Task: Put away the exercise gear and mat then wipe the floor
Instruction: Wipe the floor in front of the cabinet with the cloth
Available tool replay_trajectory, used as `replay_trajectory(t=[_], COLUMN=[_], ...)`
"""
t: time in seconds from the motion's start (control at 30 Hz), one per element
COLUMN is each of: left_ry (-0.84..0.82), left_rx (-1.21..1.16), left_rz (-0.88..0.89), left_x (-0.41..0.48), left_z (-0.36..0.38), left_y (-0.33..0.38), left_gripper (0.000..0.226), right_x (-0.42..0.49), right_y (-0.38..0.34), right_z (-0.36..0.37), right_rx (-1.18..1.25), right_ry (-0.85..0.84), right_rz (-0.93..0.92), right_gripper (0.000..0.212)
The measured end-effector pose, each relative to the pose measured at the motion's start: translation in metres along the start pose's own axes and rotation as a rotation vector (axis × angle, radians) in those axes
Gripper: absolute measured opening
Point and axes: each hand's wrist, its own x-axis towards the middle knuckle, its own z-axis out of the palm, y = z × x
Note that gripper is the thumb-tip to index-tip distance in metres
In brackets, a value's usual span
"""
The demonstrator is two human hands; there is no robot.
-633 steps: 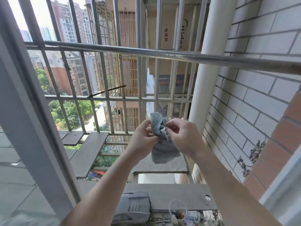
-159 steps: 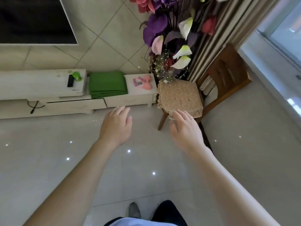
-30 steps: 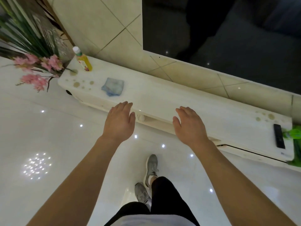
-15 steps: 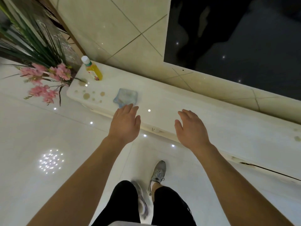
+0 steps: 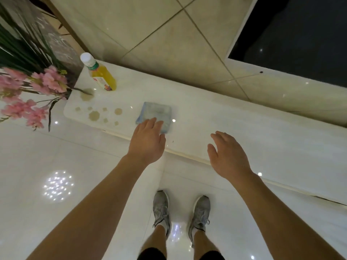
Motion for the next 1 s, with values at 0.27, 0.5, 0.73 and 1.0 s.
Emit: replay_trajectory(t=[0.27,0.5,0.73,1.0], left_ry=[-0.045,0.006,0.162,0.160], left_rx=[0.048,0.076,0.119,0.065], left_rz=[0.050,0.062,0.101,0.082], left_x=[0.080,0.126,0.130,0.125], left_z=[0.075,0.122,0.143,0.141], left_y=[-0.051,-0.091,-0.099,-0.097], left_gripper=[0.046,0.048,0.048,0.039], right_x=[0.079,0.110,0.118,0.116], right_y=[-0.001,0.009,0.020,0.017], right_z=[0.073,0.121,0.136,0.139], right_rx=[0.006,0.022,0.025,0.032], right_ry=[0.008,-0.019,-0.028,-0.047], right_rz=[0.047,0.090,0.135,0.132], right_gripper=[0.045,0.045,0.046,0.047])
